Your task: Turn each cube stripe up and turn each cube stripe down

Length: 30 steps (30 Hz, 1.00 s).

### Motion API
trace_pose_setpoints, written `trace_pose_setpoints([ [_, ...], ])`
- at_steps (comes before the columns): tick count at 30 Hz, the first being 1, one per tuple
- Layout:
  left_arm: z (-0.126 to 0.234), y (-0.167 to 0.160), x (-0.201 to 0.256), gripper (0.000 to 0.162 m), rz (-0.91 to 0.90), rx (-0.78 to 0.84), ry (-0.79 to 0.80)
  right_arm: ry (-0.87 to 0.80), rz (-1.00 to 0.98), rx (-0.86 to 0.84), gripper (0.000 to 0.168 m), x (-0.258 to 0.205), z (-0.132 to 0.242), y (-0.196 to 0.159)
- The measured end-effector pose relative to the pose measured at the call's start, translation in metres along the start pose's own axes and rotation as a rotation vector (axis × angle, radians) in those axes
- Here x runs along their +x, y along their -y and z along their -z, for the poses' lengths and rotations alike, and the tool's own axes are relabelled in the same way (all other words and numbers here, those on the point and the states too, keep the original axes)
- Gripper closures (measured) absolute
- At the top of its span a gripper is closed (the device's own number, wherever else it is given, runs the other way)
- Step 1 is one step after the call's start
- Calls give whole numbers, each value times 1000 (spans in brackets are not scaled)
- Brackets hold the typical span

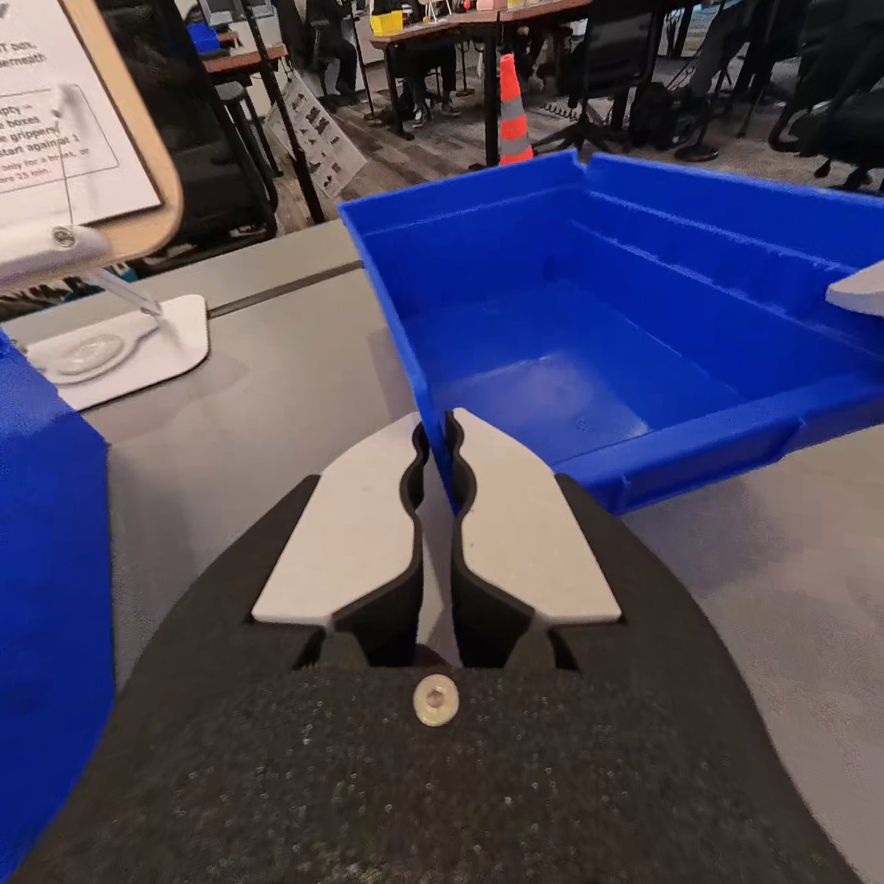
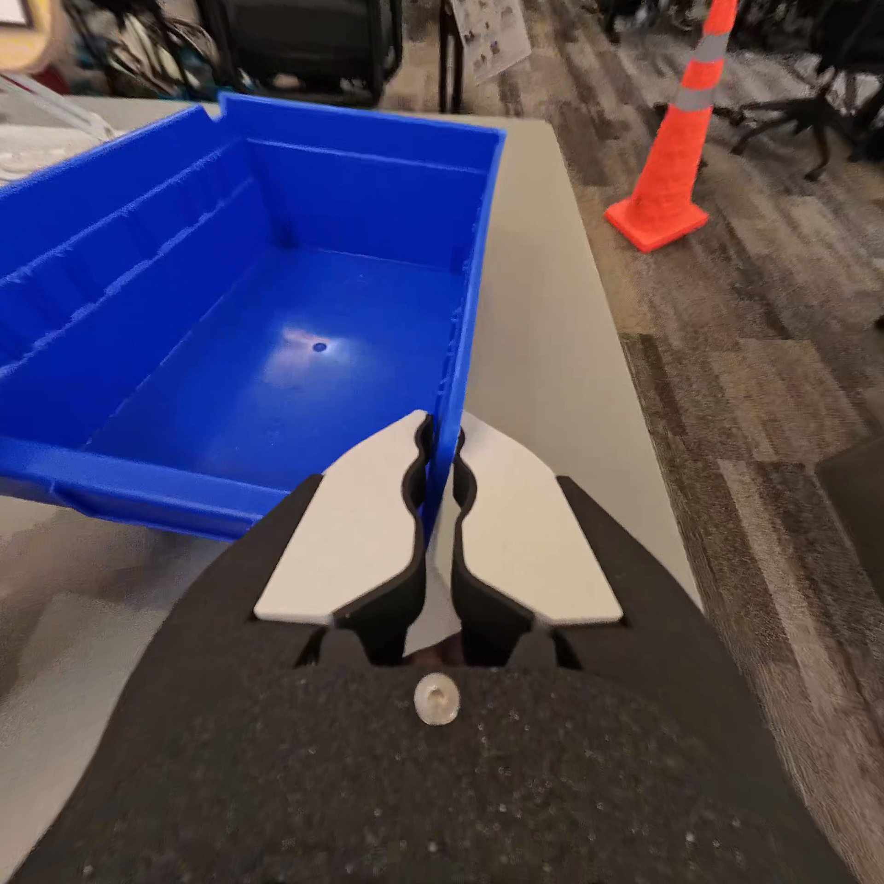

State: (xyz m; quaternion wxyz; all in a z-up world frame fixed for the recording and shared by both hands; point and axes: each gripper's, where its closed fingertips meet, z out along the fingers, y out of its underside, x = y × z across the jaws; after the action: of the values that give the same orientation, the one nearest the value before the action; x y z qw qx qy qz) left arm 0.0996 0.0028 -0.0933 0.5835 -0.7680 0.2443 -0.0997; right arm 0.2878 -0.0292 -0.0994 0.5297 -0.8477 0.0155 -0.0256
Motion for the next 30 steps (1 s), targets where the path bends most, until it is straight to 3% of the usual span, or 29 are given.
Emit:
trace_pose_setpoints([
  [6, 1, -36, 23, 149, -26, -82, -135, 74, 14, 82, 163, 11, -13, -20],
  [7, 6, -39, 23, 141, -33, -101, -153, 90, -4, 99, 163, 9, -13, -18],
  [8, 14, -44, 20, 121, -43, -146, -166, 94, -18, 95, 160, 8, -12, -18],
  [10, 46, -41, 10, 114, -46, -137, -228, 32, -4, 90, 143, 12, -7, -12],
  [14, 132, -24, -66, 111, -14, 1, -225, -96, 124, 168, 132, 4, 26, 32],
  [17, 180, -23, -159, 109, 8, 71, -43, 47, 203, 242, 124, -66, 46, 72],
  [19, 199, -35, -221, 108, 40, 83, 108, 237, 216, 284, 122, -141, 56, 90],
  [23, 204, -80, -294, 109, 166, 46, 259, 666, 176, 223, 114, -308, 59, 72],
  [26, 190, -98, -314, 108, 208, -5, 272, 658, 109, 101, 113, -374, 33, 32],
  [30, 163, -111, -320, 114, 308, -64, 230, 426, 109, 112, 113, -385, 2, 8],
])
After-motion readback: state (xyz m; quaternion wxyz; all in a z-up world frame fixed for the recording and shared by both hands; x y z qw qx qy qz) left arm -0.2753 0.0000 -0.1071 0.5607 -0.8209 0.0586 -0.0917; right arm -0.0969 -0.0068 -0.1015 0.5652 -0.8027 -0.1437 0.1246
